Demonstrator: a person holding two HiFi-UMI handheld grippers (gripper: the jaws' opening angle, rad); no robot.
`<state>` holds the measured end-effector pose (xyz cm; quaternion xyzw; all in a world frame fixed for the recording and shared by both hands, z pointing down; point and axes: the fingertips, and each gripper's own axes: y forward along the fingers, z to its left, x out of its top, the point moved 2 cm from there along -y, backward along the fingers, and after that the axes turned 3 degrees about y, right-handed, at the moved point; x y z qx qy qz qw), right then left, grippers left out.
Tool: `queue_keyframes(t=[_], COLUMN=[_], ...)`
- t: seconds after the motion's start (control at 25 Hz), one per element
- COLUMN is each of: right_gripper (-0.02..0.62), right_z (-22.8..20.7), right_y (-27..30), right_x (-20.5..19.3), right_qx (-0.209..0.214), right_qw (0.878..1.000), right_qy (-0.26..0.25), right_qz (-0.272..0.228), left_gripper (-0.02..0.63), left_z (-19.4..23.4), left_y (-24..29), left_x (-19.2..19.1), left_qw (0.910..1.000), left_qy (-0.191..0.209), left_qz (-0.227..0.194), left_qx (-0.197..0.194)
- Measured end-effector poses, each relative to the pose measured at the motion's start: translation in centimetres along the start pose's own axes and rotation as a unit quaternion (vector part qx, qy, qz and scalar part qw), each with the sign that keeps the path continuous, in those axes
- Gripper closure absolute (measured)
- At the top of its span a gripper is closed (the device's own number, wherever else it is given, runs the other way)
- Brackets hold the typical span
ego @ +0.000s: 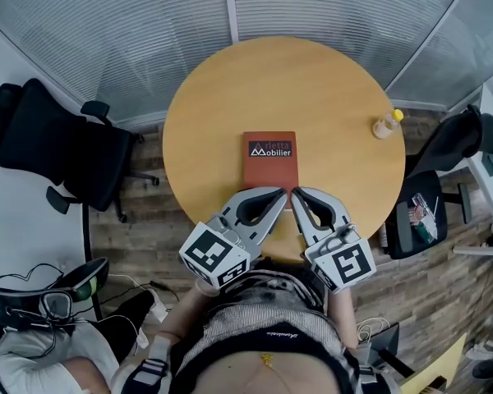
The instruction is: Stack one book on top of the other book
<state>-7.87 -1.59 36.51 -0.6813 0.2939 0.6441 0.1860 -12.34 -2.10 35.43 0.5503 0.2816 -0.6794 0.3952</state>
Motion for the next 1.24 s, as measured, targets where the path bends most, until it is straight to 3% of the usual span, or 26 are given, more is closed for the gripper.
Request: queue_keyframes(t=[1.24], right_gripper=[0.568], right_z=[-0.1], right_y=[-0.1], right_x=[-0.5], right_qx=[-0.001], right_qw=[1.000], right_qy=[-0.010], right_qz=[0.025], left_gripper=[0.588], left_z=[0.5], left_y=[0.1], left_x=[-1.0], left_qw=[0.9997], left_qy=[-0.001], left_qz=[0.024], left_qx=[0.003])
